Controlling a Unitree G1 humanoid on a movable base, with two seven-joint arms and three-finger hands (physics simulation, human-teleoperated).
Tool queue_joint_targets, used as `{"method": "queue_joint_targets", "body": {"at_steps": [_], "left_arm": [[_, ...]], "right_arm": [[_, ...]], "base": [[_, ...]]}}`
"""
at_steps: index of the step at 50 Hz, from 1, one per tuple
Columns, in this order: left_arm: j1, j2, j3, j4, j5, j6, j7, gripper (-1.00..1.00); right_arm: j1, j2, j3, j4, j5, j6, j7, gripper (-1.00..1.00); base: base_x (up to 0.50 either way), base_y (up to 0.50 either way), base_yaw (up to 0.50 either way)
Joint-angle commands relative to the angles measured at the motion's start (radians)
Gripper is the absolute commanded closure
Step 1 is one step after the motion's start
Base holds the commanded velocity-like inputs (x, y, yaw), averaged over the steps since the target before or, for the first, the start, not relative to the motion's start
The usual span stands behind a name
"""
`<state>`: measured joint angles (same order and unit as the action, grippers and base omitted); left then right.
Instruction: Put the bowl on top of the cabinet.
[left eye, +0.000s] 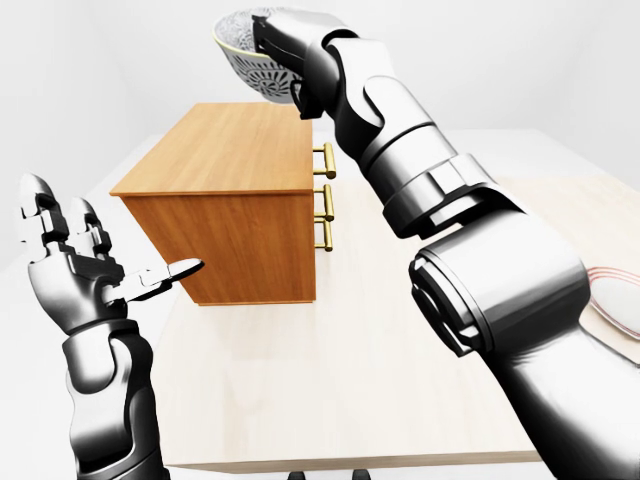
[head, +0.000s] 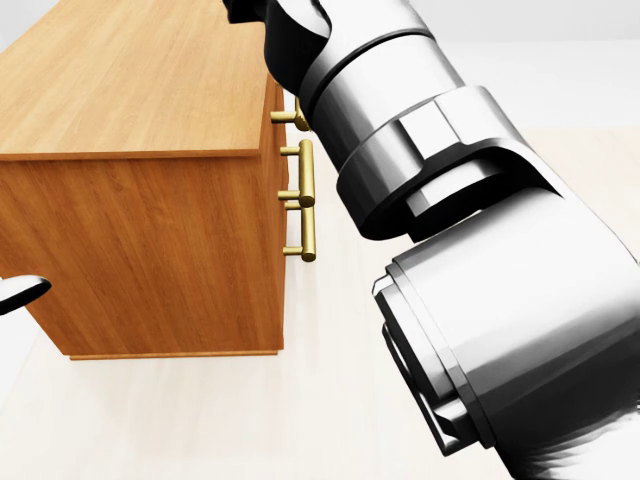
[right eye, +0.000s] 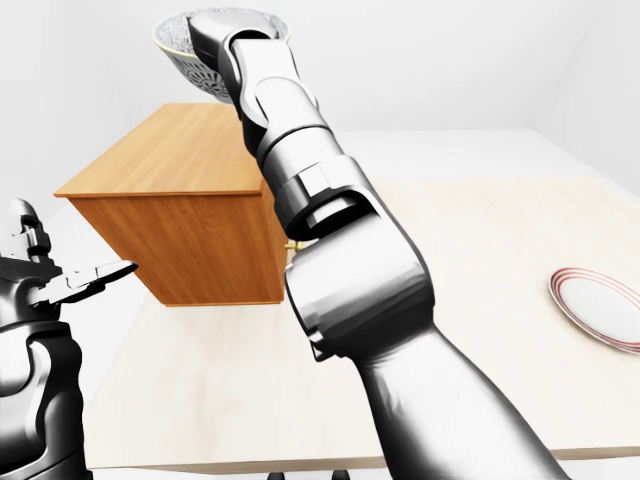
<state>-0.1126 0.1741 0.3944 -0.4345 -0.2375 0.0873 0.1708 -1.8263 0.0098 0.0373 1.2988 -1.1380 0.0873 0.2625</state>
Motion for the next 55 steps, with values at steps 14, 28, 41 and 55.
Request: {"method": "queue_joint_targets", "body": {"at_steps": [14, 28, 41, 55], "left_arm": [[0.010, -0.016, -0.034, 0.006, 0.016, 0.000, 0.006, -1.00], [0.008, -0.014, -0.032, 0.013, 0.013, 0.000, 0.006, -1.00], [0.011, -0.015, -0.032, 0.017, 0.013, 0.000, 0.004, -1.00], [0.012, -0.016, -0.033, 0.019, 0.013, 0.000, 0.004, -1.00]], "right_arm": [[0.096, 0.049, 0.019, 0.030, -0.019, -0.028, -0.051, 1.00], [0.092, 0.081, 0.021, 0.025, 0.006, -0.045, -0.058, 1.00], [0.098, 0.086, 0.022, 0.024, 0.026, -0.047, -0.061, 1.00], [0.106, 0.083, 0.027, 0.025, 0.024, -0.043, -0.067, 0.25]], "base": [[0.00, 0.00, 0.00], [0.00, 0.00, 0.00], [0.00, 0.00, 0.00], [0.00, 0.00, 0.00]]}}
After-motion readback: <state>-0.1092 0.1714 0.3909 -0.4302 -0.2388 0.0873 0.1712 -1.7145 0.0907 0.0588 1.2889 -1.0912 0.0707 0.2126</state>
